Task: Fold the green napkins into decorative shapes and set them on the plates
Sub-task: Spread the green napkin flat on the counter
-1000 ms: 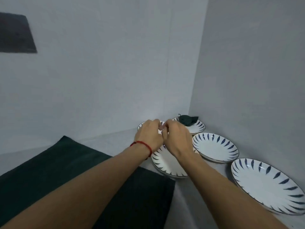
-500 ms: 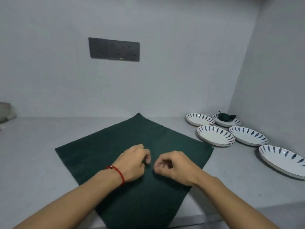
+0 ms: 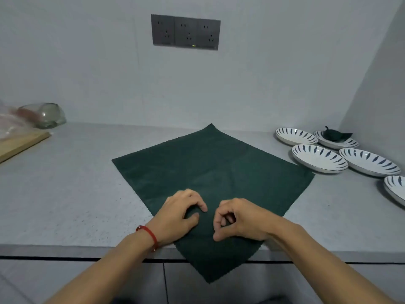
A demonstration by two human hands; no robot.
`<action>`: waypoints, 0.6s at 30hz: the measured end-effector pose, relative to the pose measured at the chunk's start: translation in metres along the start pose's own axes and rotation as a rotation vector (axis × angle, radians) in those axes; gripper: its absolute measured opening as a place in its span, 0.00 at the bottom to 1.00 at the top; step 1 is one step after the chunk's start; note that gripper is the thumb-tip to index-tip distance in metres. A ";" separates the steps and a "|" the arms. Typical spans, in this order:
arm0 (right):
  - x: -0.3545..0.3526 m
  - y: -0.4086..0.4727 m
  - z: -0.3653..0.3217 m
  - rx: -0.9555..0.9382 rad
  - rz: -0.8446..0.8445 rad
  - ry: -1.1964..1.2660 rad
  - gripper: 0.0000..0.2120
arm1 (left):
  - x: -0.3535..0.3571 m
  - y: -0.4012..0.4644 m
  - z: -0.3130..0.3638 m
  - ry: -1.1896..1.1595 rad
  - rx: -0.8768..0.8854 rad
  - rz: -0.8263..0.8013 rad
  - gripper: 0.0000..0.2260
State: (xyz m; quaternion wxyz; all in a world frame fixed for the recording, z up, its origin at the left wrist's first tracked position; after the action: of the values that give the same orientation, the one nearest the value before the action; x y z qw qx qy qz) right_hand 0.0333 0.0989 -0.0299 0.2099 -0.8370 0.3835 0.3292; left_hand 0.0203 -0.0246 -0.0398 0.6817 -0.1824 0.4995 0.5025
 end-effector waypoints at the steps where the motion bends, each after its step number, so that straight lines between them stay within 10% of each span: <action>1: 0.001 0.001 0.001 -0.001 -0.004 0.001 0.08 | 0.000 0.000 -0.003 -0.026 -0.003 -0.008 0.10; 6: -0.004 0.005 0.015 0.012 0.007 0.127 0.09 | -0.007 -0.004 0.005 -0.224 -0.010 -0.074 0.06; 10: -0.026 0.015 0.028 0.070 0.093 0.359 0.09 | -0.022 -0.007 -0.001 -0.513 -0.109 -0.234 0.20; 13: -0.038 0.031 0.034 0.097 0.129 0.423 0.10 | -0.033 0.008 -0.004 -0.306 -0.020 -0.265 0.30; 18: -0.074 0.051 0.038 0.065 0.186 0.446 0.12 | -0.051 0.062 -0.016 -0.190 -0.047 -0.054 0.12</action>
State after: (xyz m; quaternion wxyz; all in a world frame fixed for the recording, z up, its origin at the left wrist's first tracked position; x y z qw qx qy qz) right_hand -0.0571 0.1275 -0.0090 0.1154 -0.8429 0.5061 0.1417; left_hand -0.0414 -0.0356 0.0134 0.7350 -0.1633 0.4155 0.5104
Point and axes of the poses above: each hand's wrist, its own y-axis towards the middle knuckle, its own x-axis out of the palm, z = x × y, the point moved 10 cm from there along y, towards the middle knuckle, and after that the axes turned 8 degrees about y, right-handed, at the moved point
